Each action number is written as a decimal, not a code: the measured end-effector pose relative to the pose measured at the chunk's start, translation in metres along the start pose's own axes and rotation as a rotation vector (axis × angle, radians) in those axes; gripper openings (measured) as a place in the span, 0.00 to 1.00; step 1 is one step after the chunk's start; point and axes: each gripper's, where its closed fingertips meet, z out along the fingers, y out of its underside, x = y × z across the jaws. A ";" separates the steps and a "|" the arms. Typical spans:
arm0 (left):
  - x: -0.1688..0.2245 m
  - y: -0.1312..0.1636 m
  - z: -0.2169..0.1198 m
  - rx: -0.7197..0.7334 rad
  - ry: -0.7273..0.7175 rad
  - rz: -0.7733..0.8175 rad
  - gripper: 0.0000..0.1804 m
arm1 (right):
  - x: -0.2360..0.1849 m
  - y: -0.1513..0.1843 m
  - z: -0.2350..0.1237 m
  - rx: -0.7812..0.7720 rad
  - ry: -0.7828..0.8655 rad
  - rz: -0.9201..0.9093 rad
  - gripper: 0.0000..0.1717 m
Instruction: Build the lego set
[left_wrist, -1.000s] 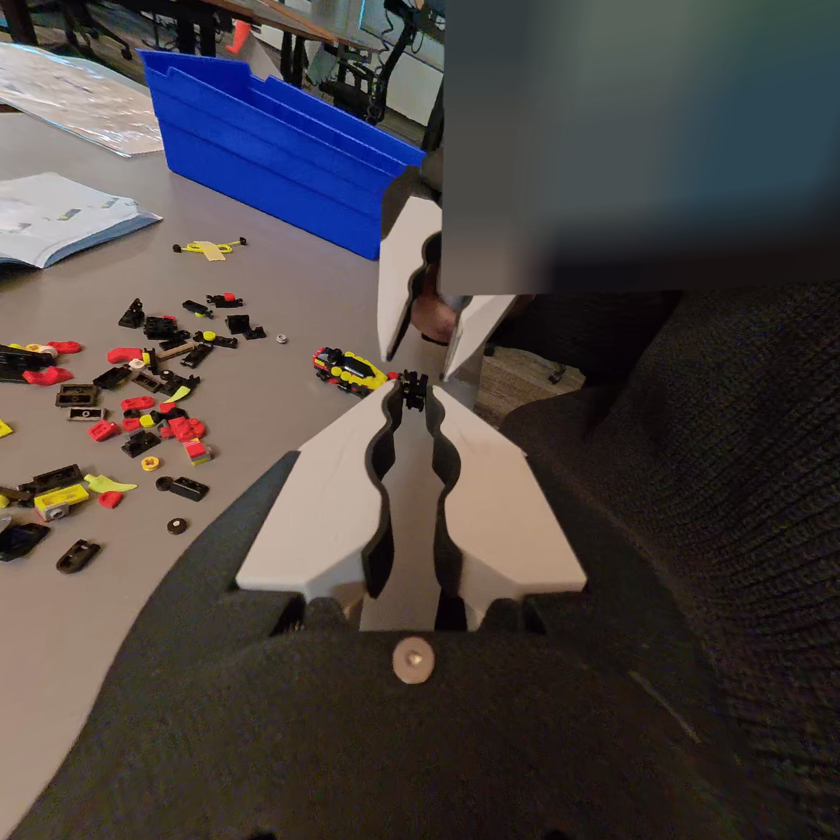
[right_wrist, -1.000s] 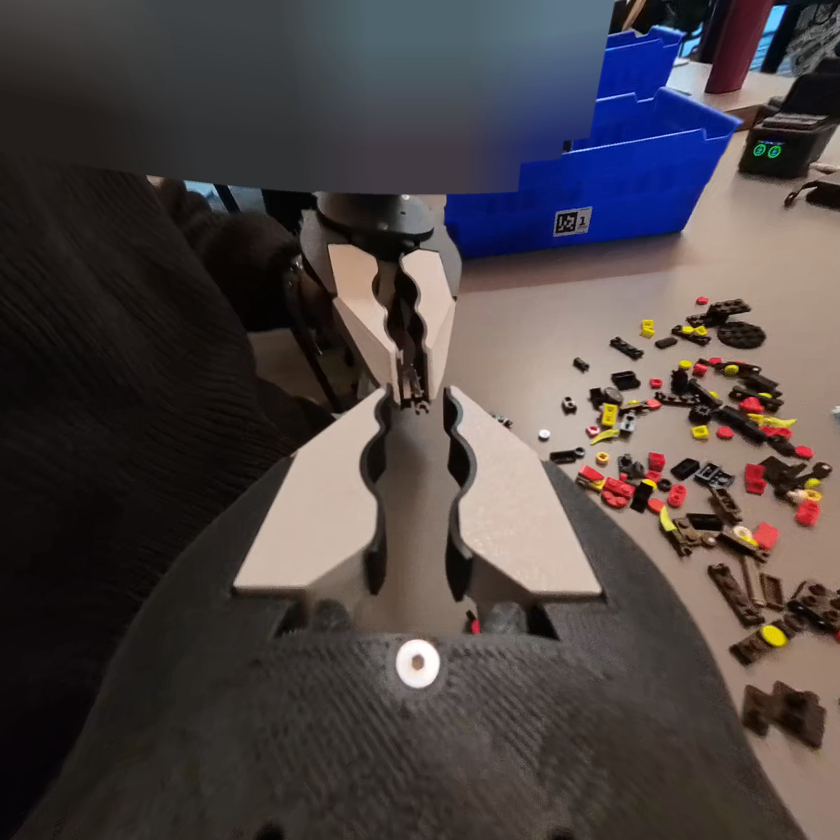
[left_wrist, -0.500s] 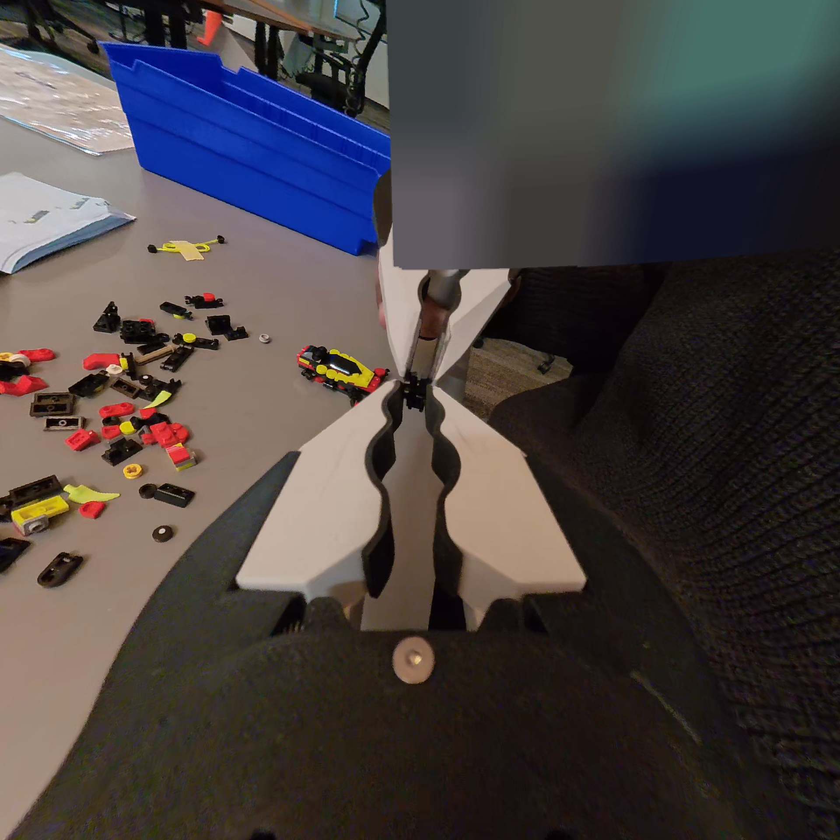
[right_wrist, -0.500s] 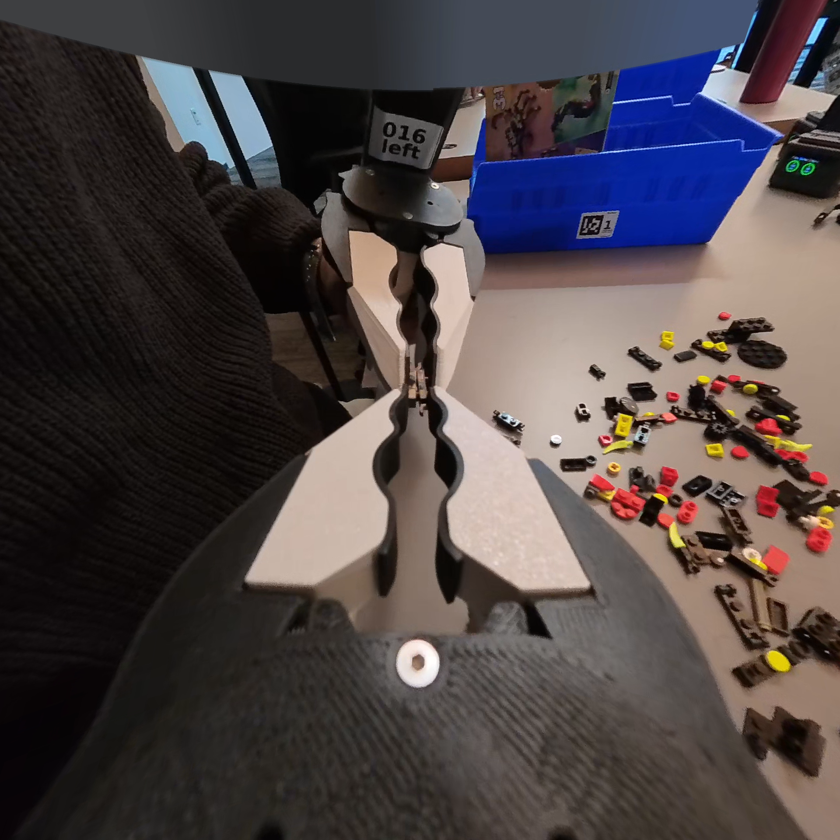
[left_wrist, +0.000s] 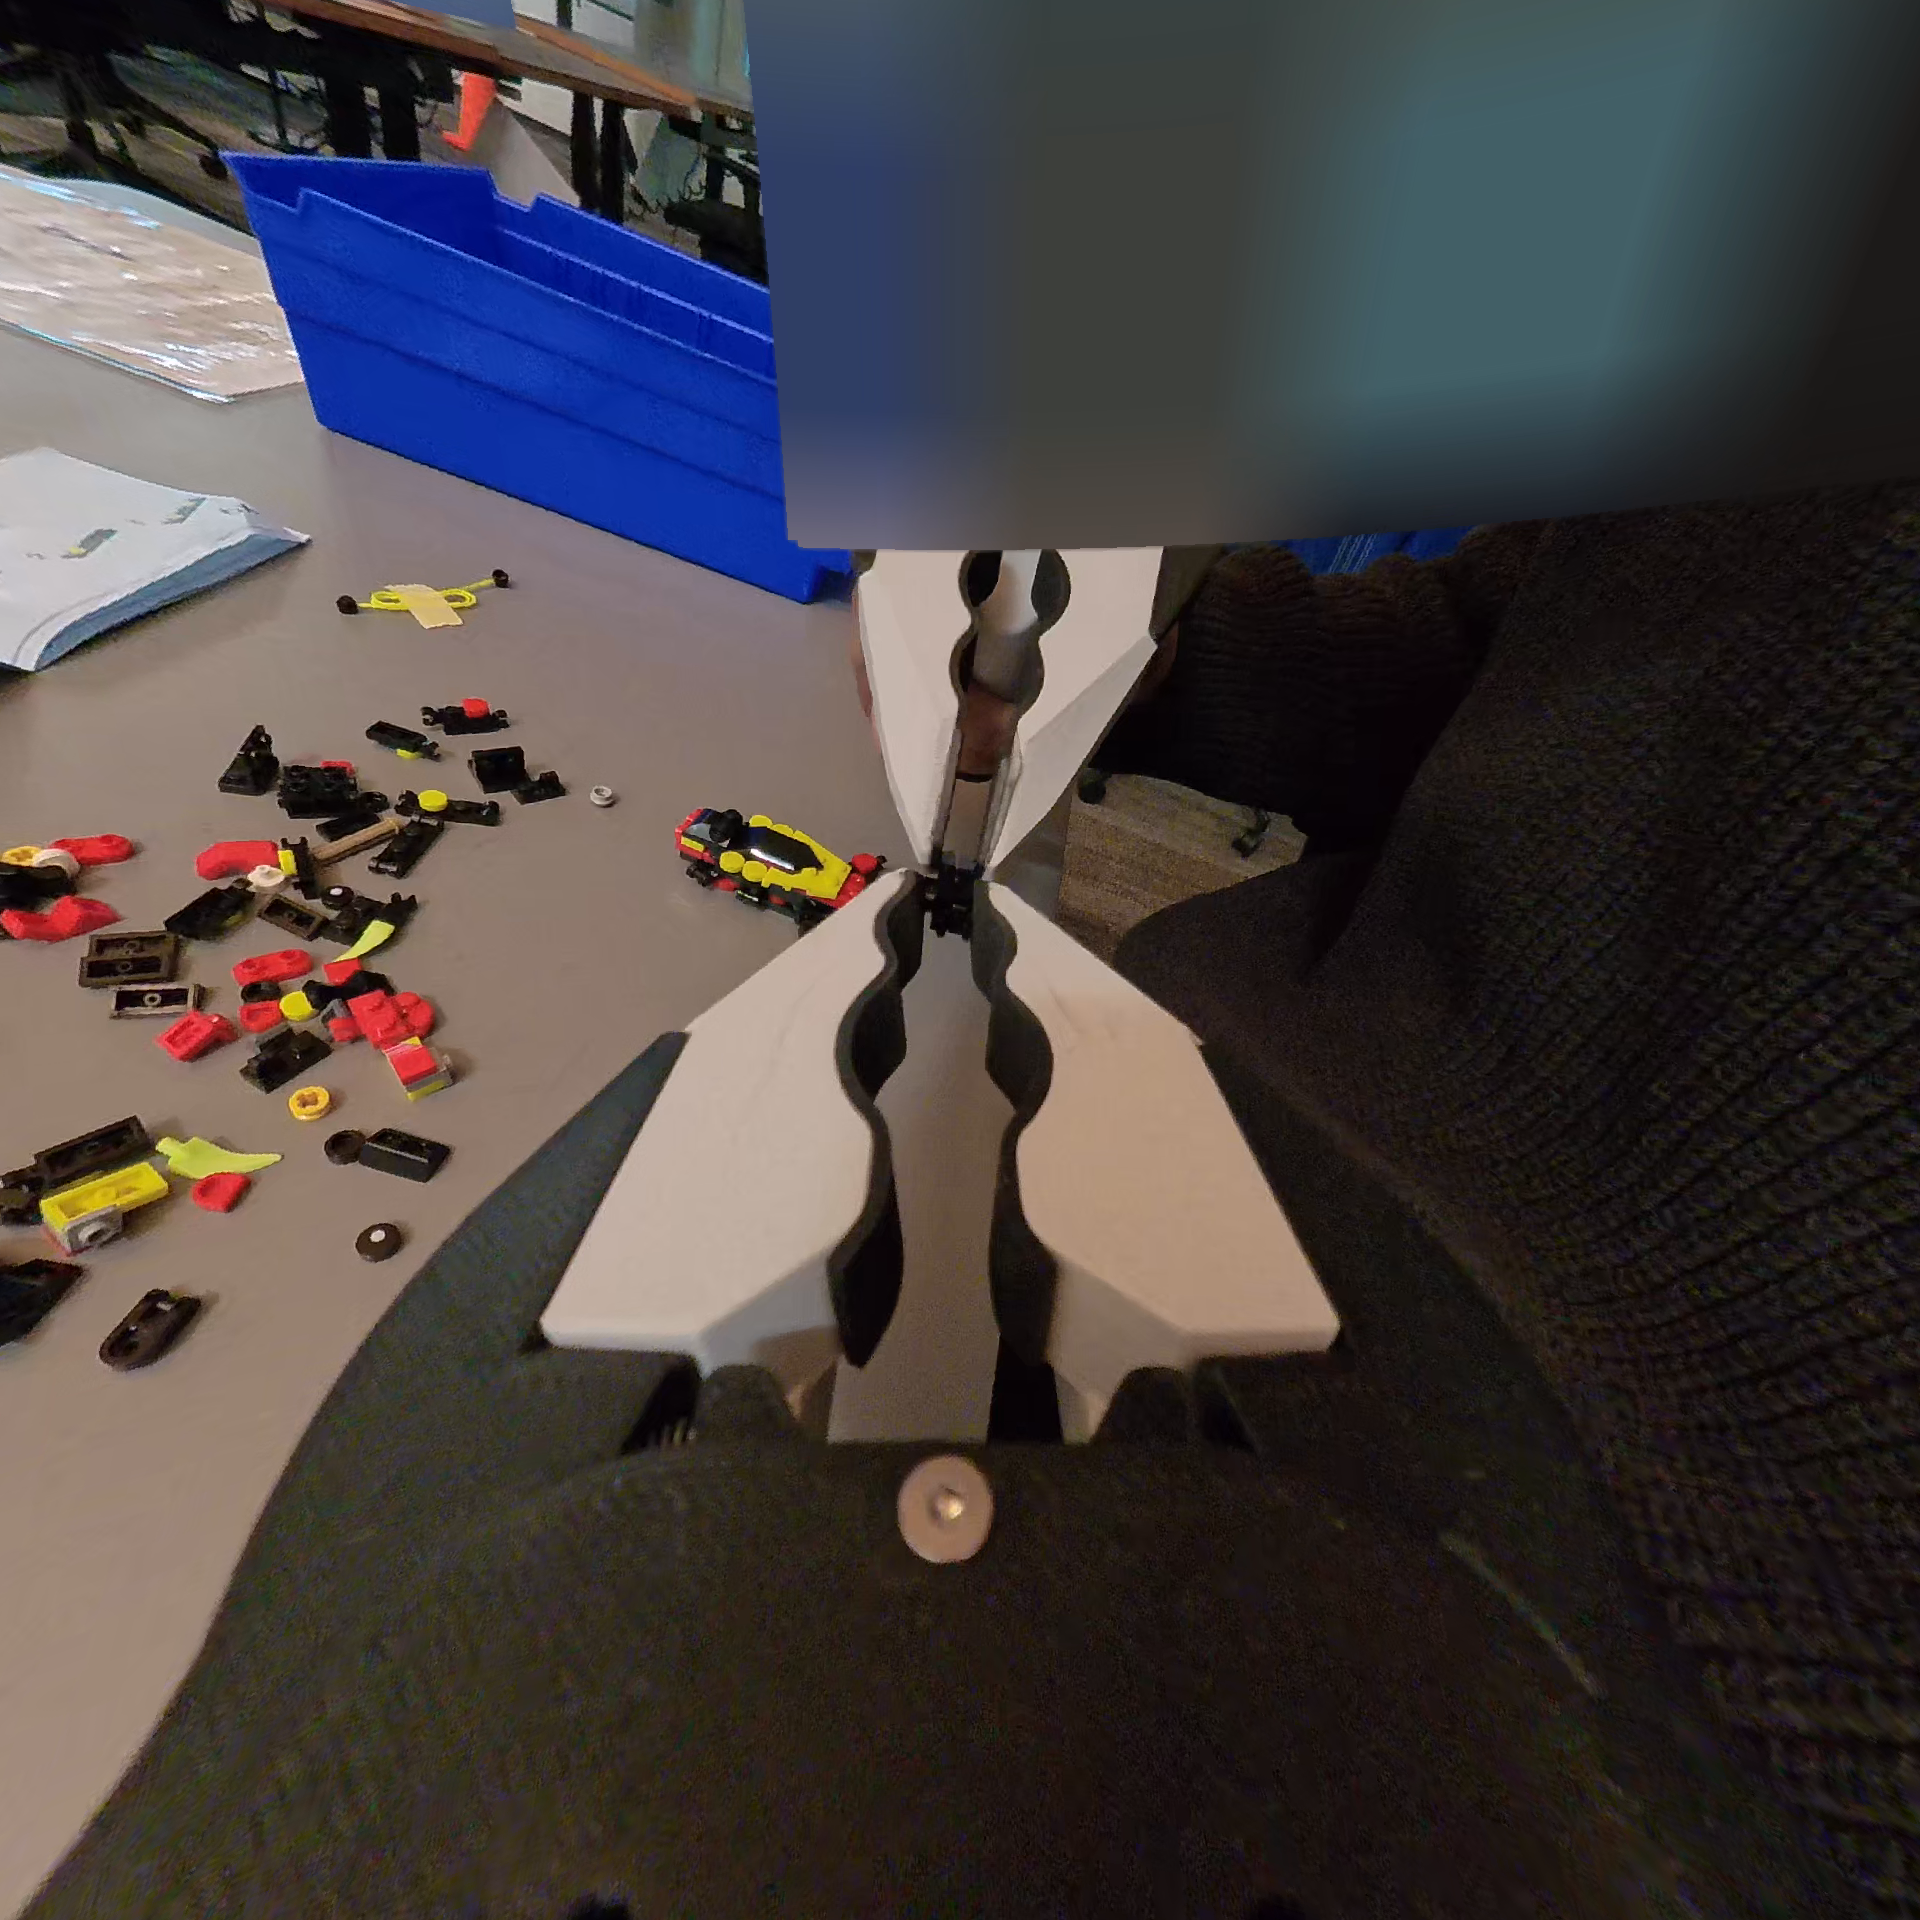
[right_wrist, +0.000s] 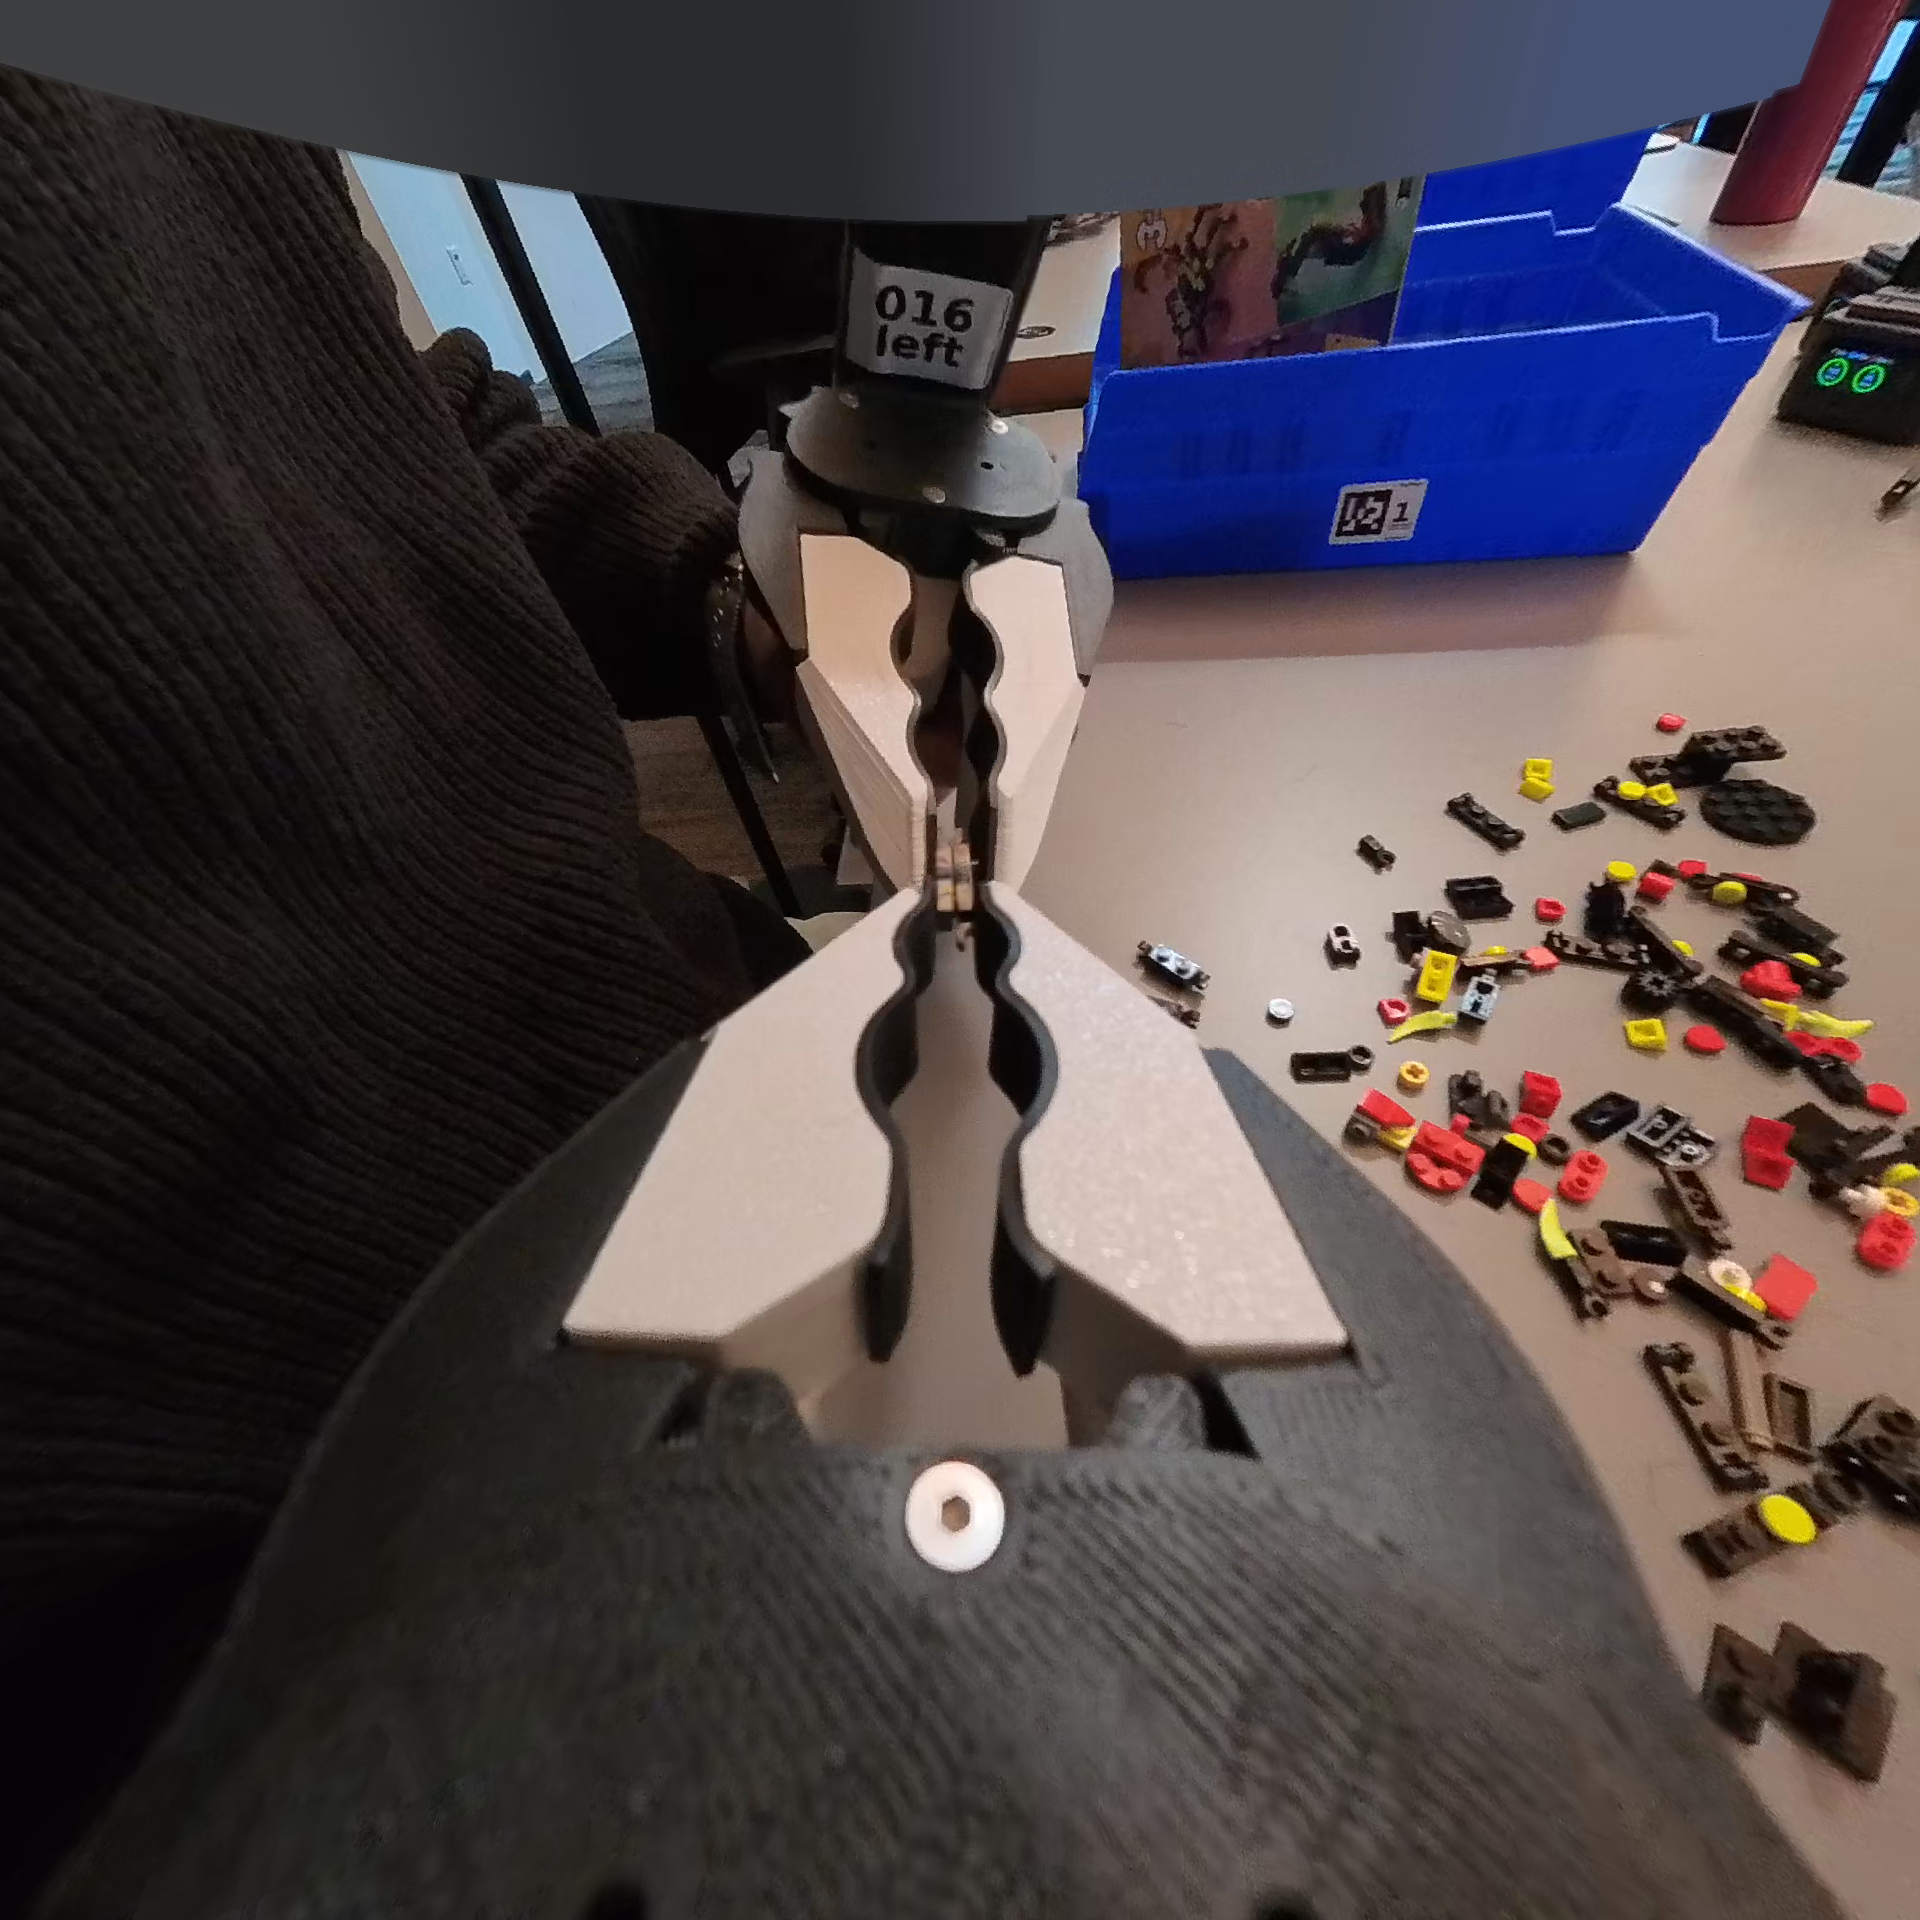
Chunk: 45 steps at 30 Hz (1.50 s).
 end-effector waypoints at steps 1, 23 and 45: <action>0.000 0.000 0.000 0.002 0.002 0.002 0.03 | 0.000 0.000 0.000 -0.001 0.000 -0.001 0.03; 0.000 -0.006 -0.004 0.035 0.000 -0.012 0.03 | 0.001 -0.007 -0.004 0.007 0.027 -0.022 0.02; -0.001 0.005 0.002 -0.028 -0.031 0.031 0.02 | 0.002 0.003 0.002 -0.022 0.028 -0.020 0.07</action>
